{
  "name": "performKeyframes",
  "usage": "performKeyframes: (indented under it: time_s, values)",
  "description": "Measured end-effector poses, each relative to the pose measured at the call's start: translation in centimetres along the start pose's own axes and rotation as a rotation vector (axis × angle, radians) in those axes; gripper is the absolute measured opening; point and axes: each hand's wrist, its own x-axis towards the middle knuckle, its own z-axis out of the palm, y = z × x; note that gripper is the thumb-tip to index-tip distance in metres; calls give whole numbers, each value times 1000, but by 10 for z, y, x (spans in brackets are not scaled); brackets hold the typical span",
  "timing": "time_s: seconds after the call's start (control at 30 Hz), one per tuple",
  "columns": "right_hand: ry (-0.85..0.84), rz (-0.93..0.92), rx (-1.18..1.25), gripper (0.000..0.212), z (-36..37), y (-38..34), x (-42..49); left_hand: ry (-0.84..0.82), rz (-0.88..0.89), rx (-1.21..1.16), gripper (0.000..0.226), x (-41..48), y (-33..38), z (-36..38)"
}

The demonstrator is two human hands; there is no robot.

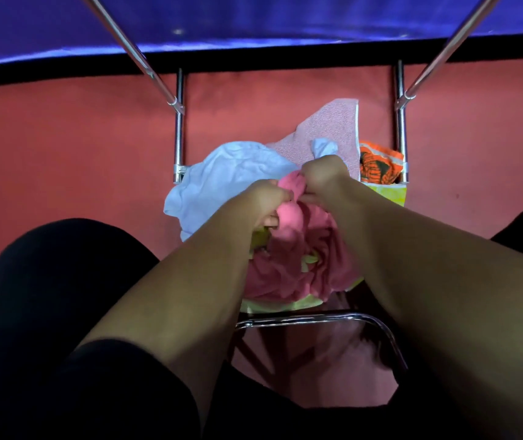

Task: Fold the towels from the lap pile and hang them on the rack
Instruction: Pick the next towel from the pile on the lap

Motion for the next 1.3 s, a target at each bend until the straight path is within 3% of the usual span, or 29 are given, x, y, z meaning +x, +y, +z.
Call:
performKeyframes:
  time_s: [0.07, 0.13, 0.23, 0.33, 0.5, 0.57, 0.63, 0.83, 0.93, 1.03, 1.17, 1.23, 1.3]
  values:
    - [20, -29, -54, 18, -19, -8, -17, -4, 34, -73, 9, -10, 19, -8]
    - [18, -104, 122, 27, -29, -14, -20, -1, 88, -154, 20, -23, 39, -17]
    - [44, -29, 577, 15, -40, -36, -47, -15, 201, -267, 10, -55, 66, -27]
    - [-34, -81, 553, 6, -57, -55, -86, -35, 281, -432, 23, -94, 88, -40]
    - [-199, -227, 626, 46, -85, -66, -144, -199, 361, -546, 26, -171, 123, -57]
    - [-212, -293, 695, 63, -103, -72, -163, -242, 427, -545, 28, -200, 133, -62]
    - [-169, -352, 730, 69, -120, -80, -182, -246, 507, -520, 45, -221, 140, -67]
    - [-46, -470, 752, 28, -152, -112, -239, -79, 684, -296, 80, -286, 158, -69]
    - [24, -474, 728, 20, -164, -130, -265, 67, 788, -72, 112, -312, 165, -75]
    - [53, -484, 649, 11, -173, -149, -293, 207, 894, 140, 107, -334, 174, -85]
    - [92, -498, 652, 16, -185, -170, -316, 352, 904, 160, 107, -346, 187, -101]
    - [46, -522, 789, 40, -194, -179, -322, 404, 890, 151, 111, -364, 189, -106]
    - [-5, -527, 921, 62, -202, -188, -327, 402, 916, 106, 95, -384, 189, -107]
